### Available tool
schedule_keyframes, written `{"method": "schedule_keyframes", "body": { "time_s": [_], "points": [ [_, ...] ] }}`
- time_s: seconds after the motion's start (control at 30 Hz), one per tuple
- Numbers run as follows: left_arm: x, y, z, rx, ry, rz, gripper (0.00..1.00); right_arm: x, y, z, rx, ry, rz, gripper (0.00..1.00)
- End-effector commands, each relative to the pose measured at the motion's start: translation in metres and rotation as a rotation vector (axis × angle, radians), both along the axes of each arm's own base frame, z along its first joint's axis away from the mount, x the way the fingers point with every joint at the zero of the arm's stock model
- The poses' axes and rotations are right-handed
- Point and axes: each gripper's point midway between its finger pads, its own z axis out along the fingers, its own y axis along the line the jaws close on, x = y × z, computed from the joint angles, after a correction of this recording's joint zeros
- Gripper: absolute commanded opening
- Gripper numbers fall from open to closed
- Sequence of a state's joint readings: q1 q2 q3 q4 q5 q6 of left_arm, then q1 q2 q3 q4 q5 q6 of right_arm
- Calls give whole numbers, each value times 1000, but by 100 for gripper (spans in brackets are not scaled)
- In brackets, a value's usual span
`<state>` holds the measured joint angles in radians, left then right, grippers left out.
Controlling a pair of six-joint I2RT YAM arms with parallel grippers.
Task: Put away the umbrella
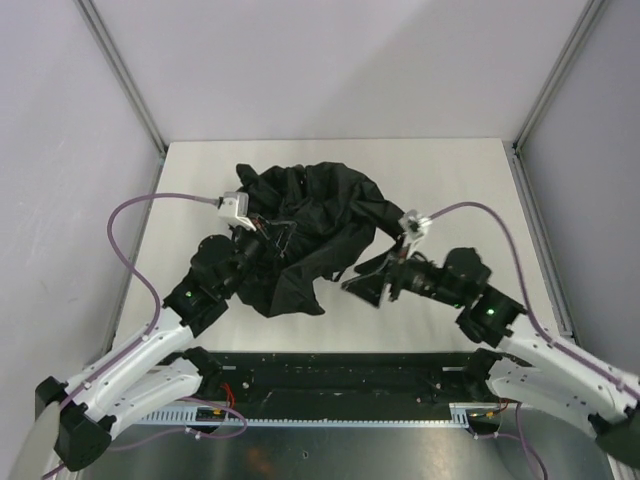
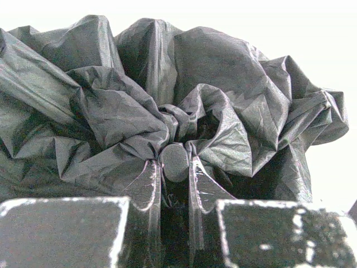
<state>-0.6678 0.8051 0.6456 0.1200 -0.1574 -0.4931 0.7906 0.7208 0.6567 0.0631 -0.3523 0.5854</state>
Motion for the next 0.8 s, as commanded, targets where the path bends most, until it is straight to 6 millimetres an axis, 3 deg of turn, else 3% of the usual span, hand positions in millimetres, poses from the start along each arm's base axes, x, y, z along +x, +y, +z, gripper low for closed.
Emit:
{"method": "schedule_keyframes", "body": {
  "time_s": [0.0, 0.2, 0.3, 0.4, 0.5, 0.57, 0.6, 0.67, 0.77],
  "points": [
    [13, 2, 58, -207, -106, 66, 0, -15, 46, 30, 104, -143, 78, 84],
    [14, -9, 65, -237, -98, 22, 0, 0, 96, 5, 4, -221, 90, 63],
    [12, -8, 70, -263, -99, 25, 0, 1, 116, -15, -69, -252, 101, 33],
    [11, -1, 70, -305, -86, 55, 0, -23, 134, -43, -138, -238, 187, 16],
    [9, 5, 71, -330, -85, 76, 0, -65, 148, -57, -134, -178, 360, 4],
    [7, 6, 72, -319, -96, 70, 0, -91, 146, -48, -78, -117, 491, 9],
    [6, 5, 72, -306, -106, 61, 0, -96, 141, -42, -66, -94, 522, 18],
    [1, 4, 74, -265, -137, 30, 0, -92, 123, -30, -67, -65, 500, 33],
    [-7, 5, 71, -202, -184, 2, 0, -72, 84, -10, -87, -82, 392, 49]
  ]
}}
